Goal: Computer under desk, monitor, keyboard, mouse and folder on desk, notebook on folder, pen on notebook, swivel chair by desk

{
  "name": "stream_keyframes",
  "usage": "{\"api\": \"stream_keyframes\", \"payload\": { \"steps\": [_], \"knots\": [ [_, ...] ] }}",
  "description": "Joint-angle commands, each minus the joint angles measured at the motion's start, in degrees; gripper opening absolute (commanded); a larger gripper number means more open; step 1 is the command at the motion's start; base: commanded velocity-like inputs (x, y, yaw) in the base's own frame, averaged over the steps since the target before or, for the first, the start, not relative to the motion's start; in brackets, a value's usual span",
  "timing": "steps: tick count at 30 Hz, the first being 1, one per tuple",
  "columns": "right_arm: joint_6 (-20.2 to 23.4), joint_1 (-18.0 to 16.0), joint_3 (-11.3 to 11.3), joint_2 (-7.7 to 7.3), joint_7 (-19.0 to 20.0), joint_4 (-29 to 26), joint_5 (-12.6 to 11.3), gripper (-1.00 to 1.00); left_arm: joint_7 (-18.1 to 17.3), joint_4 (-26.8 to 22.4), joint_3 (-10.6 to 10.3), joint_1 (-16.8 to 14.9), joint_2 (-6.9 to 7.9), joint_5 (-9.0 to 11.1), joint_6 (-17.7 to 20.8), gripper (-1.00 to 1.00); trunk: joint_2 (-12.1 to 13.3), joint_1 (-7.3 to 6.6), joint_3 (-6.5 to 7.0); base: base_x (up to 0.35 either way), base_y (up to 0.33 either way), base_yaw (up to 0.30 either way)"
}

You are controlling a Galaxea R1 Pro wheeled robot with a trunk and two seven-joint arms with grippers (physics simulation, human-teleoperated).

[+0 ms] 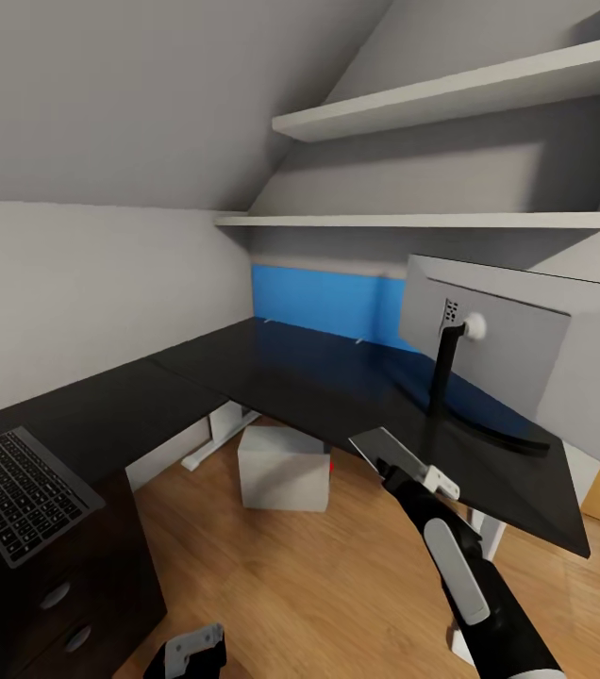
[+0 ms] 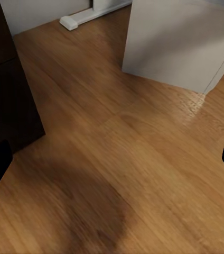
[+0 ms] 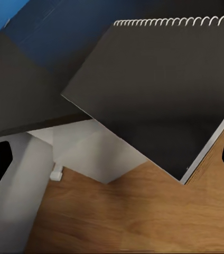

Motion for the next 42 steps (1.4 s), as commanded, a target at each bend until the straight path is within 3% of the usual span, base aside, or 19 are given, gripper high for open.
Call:
{"api": "stream_keyframes", "payload": {
  "steps": [1, 6, 12, 18, 23, 37, 39, 40, 42],
  "knots": [
    [0.1, 0.0, -0.1, -0.04, -0.4, 0.1, -0.8, 1.0, 0.2, 0.0, -0.2, 0.0, 0.03, 0.6, -0.3, 1.0, 0.0, 0.0, -0.05, 0.0, 0.0, 0.0],
    [0.1, 0.0, -3.4, -0.01, -0.3, 1.8, -3.6, 1.0, 0.2, 0.0, -0.2, 0.0, 0.01, 0.6, -0.3, 1.0, 0.0, 0.0, -0.05, 0.0, 0.0, 0.0],
    [0.2, 0.0, -5.3, -0.04, -0.2, 2.9, -6.8, 1.0, 0.3, -0.1, -0.1, 0.0, -0.02, 0.6, -0.3, 1.0, 0.0, 0.0, -0.05, 0.0, 0.0, 0.0],
    [0.2, 0.0, -10.0, 0.3, -0.2, 4.6, -9.5, 1.0, 0.2, -0.1, -0.1, 0.0, -0.04, 0.6, -0.3, 1.0, 0.0, 0.0, -0.05, 0.0, 0.0, 0.0],
    [0.1, 0.0, -10.4, 0.34, -0.2, 4.8, -12.7, 1.0, 0.2, -0.1, -0.2, 0.0, -0.03, 0.6, -0.3, 1.0, 0.0, 0.0, -0.05, 0.0, 0.0, 0.0],
    [0.1, -0.1, -10.1, 0.59, -0.1, 6.3, -15.1, 1.0, 0.2, -0.1, -0.2, 0.0, -0.04, 0.6, -0.3, 1.0, 0.0, 0.0, -0.05, 0.0, 0.0, 0.0],
    [0.1, -0.1, -10.1, 0.66, 0.3, 6.4, -17.7, 1.0, 0.2, -0.1, -0.1, 0.0, -0.03, 0.6, -0.3, 1.0, 0.0, 0.0, -0.05, 0.0, 0.0, 0.0],
    [0.3, -0.1, -10.1, 0.68, 0.7, 6.4, -22.7, 1.0, 0.2, -0.2, -0.1, 0.0, 0.0, 0.6, -0.3, 1.0, 0.0, 0.0, -0.05, 0.0, 0.0, 0.0],
    [0.4, -0.1, -10.0, 0.66, 0.8, 6.4, -25.1, 1.0, 0.2, -0.2, -0.1, 0.0, 0.01, 0.6, -0.4, 1.0, 0.0, 0.0, -0.05, 0.0, 0.0, 0.0]
  ]
}}
